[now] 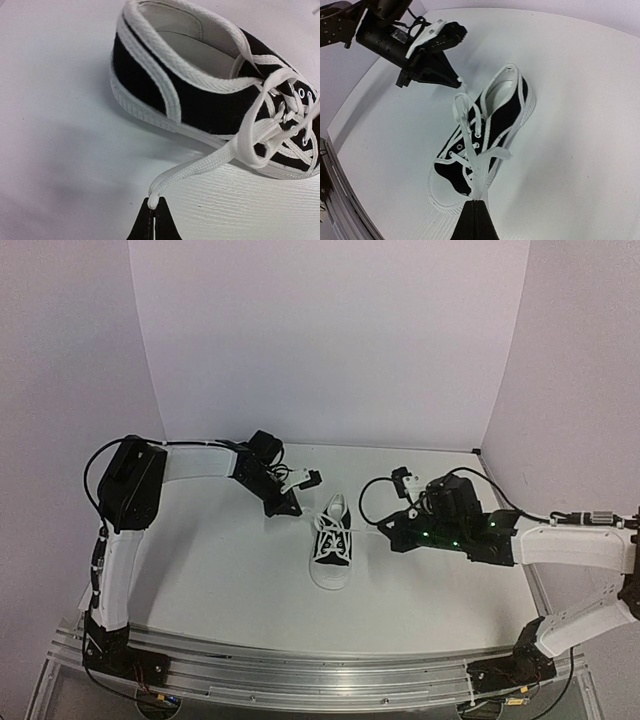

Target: Tie the shoes

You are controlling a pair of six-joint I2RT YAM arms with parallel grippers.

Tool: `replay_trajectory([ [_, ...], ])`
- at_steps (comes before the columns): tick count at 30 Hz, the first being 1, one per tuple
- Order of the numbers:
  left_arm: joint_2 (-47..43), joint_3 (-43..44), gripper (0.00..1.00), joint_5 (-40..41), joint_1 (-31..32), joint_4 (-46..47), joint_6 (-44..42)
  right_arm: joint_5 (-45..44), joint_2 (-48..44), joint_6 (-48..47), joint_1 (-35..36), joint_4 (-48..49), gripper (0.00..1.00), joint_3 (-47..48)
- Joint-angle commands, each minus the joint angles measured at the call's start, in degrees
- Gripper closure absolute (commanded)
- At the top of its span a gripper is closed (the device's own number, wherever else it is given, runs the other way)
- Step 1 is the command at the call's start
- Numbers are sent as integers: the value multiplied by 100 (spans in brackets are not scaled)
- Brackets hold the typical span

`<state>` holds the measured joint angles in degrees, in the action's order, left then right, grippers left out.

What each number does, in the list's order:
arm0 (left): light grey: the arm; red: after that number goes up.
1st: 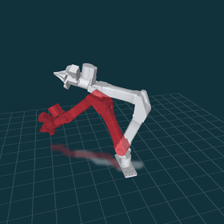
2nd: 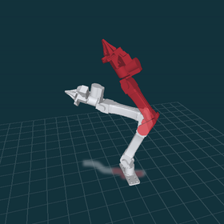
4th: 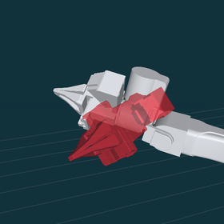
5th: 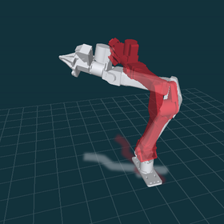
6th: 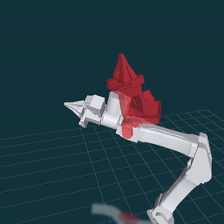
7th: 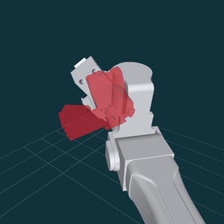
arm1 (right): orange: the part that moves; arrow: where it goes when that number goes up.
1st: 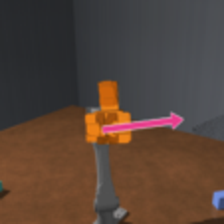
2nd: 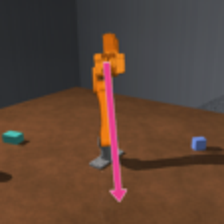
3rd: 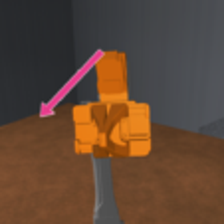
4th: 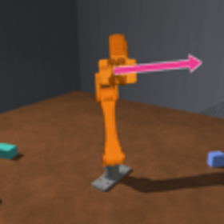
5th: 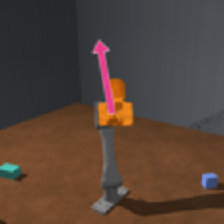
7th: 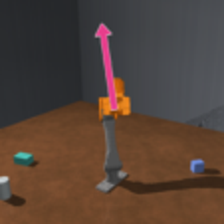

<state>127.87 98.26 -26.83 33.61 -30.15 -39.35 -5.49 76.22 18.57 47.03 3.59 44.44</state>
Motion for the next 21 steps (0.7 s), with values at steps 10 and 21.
replay_trajectory([
  [10, -598, 165, 100, -267, -893, -683, 913, -1101, -1419, 1567, -704, 176, 100, -1213],
  [21, -880, -543, 100, -216, -1523, -330, 1513, -605, -559, 2398, -2116, 152, 100, -1039],
])
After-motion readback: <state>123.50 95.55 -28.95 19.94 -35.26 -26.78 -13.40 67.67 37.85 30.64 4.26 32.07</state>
